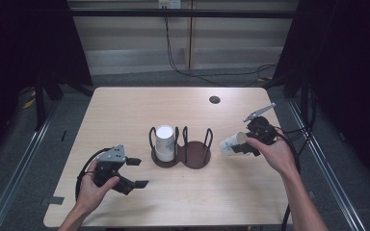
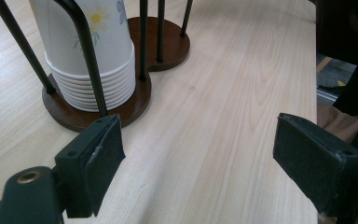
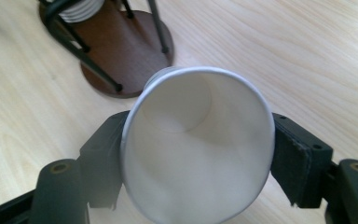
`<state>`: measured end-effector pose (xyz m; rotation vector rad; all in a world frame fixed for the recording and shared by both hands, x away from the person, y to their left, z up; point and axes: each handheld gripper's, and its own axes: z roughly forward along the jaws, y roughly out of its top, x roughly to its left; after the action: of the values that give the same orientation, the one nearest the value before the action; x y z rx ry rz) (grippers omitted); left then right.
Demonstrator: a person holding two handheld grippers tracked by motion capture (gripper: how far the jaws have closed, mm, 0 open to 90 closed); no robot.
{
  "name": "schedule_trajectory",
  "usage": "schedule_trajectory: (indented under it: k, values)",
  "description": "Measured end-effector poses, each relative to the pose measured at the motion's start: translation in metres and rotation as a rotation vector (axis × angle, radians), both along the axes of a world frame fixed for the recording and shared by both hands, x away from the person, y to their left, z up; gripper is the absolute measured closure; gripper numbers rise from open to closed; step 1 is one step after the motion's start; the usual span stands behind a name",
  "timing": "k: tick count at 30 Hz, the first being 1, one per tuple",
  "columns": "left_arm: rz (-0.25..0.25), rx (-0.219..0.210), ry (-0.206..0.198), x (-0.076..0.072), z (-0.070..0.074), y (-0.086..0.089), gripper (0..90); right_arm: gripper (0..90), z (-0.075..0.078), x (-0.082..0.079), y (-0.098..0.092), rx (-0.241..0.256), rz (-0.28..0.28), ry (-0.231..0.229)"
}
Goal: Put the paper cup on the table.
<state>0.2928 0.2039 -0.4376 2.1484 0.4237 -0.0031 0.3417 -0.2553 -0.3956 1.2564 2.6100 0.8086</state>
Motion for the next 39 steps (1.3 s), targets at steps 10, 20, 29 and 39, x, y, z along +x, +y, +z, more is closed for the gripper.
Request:
schedule_trajectory:
  k: [10, 20, 29, 39]
  values:
    - [-0.021, 0.008, 0.002, -0.001, -0.001, -0.002, 16.0, 26.0, -0.001, 0.02, 0.006, -0.088, -0.027, 0.051]
    - [-0.037, 0.012, -0.001, -0.002, -0.002, -0.002, 16.0, 25.2, -0.009, 0.037, 0.011, -0.192, -0.029, 0.088]
    - [-0.036, 0.008, -0.003, 0.0, -0.002, -0.002, 16.0, 24.3, -0.017, 0.045, 0.008, -0.265, -0.047, 0.128]
    - [-0.029, 0.002, 0.003, 0.0, -0.002, -0.001, 16.1, 22.2, -0.022, 0.054, 0.025, -0.308, -0.027, 0.13]
